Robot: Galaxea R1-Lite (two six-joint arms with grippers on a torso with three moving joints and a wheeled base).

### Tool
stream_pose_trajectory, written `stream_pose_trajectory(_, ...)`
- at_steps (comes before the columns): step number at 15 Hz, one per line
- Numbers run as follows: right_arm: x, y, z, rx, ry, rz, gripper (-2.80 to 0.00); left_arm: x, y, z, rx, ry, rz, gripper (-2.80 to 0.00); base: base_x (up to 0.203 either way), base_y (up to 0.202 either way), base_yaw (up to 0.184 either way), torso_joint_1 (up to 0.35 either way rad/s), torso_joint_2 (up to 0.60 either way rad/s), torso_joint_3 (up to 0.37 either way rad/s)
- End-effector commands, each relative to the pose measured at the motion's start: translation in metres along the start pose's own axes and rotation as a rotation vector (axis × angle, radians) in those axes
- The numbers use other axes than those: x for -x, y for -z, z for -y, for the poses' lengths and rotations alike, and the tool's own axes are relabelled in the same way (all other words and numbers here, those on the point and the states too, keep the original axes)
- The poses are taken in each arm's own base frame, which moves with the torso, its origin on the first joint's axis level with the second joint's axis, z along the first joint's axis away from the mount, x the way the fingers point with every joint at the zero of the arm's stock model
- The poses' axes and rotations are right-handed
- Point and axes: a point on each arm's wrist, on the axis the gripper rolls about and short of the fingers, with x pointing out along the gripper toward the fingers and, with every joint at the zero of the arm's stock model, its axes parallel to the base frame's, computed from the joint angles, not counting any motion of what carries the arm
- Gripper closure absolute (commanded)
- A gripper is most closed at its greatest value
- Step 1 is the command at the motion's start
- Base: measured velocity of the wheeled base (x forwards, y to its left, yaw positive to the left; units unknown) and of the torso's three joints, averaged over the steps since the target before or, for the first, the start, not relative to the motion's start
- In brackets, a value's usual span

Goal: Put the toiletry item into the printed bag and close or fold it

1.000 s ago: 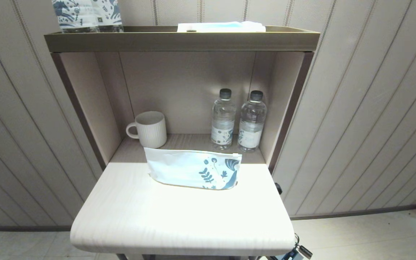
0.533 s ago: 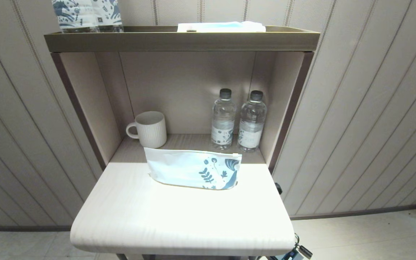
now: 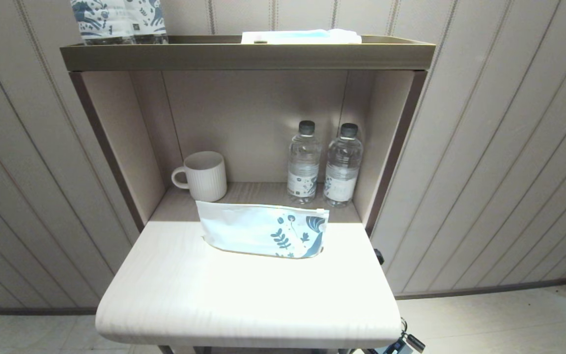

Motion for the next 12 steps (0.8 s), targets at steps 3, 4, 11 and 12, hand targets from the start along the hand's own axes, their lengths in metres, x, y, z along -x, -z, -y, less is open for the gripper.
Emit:
stream_pose_trajectory(3, -0.0002, -0.0001, 0.0000, 0.000, -0.001, -0.001, 0.00, 0.0000, 0.0002, 0.0000, 0.000, 0.000, -0.001, 0.00, 0.000, 0.000, 0.000, 0.000, 0.00, 0.000)
stream_pose_trajectory(4, -0.0002, -0.0001, 0.0000, 0.000, -0.001, -0.001, 0.00, 0.0001, -0.0001, 0.0000, 0.000, 0.000, 0.000, 0.00, 0.000, 0.000, 0.000, 0.000, 0.00, 0.000)
stream_pose_trajectory(11, -0.0002, -0.0001, 0.0000, 0.000, -0.001, -0.001, 0.00, 0.0000, 0.0002, 0.0000, 0.000, 0.000, -0.001, 0.00, 0.000, 0.000, 0.000, 0.000, 0.00, 0.000)
stream_pose_trajectory(12, -0.0002, -0.0001, 0.0000, 0.000, -0.001, -0.001, 0.00, 0.0000, 0.0002, 0.0000, 0.000, 0.000, -0.001, 0.00, 0.000, 0.000, 0.000, 0.000, 0.00, 0.000)
